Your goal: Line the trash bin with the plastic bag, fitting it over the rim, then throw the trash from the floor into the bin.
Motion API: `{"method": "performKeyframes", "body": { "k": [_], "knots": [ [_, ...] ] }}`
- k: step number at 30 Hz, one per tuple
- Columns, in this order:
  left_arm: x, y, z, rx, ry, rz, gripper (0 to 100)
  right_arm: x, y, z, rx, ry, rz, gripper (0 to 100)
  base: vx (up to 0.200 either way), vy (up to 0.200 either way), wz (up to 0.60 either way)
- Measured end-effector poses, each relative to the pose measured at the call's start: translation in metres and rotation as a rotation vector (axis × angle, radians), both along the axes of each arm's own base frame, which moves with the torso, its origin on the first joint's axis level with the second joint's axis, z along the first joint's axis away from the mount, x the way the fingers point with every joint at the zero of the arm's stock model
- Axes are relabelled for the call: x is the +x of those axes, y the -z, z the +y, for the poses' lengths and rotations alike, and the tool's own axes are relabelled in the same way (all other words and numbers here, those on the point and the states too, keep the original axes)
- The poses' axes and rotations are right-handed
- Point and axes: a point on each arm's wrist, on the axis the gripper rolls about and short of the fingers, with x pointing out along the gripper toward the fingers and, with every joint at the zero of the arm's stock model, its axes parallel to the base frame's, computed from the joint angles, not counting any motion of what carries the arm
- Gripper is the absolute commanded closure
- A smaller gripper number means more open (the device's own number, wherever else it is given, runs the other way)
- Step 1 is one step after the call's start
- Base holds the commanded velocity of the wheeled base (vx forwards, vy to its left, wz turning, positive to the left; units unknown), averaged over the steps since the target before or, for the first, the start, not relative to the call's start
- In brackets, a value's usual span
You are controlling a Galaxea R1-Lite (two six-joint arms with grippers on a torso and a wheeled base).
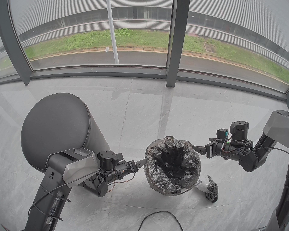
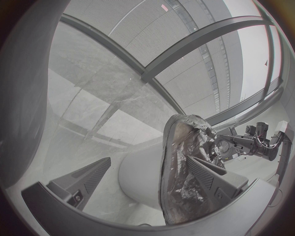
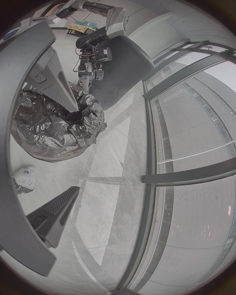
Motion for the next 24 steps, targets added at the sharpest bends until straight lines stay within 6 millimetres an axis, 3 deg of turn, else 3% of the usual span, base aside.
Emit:
{"method": "performKeyframes", "body": {
  "k": [6,11,18,24],
  "knots": [
    [-0.002,0.005,0.001,0.044,0.002,0.087,0,-0.004,0.003,-0.001,-0.01,0.0,0.018,0,0.0,0.0,0.0],
    [-0.007,-0.004,0.007,0.079,0.005,0.088,0,-0.004,0.005,-0.009,-0.018,0.023,0.025,0,0.0,0.0,0.0],
    [-0.027,-0.027,0.016,0.099,0.004,0.105,0,-0.007,0.01,-0.024,-0.072,0.042,0.04,0,0.0,0.0,0.0],
    [-0.041,-0.063,0.019,0.06,-0.021,0.062,0,-0.015,0.014,-0.028,-0.109,0.032,0.056,0,0.0,0.0,0.0]
  ]
}}
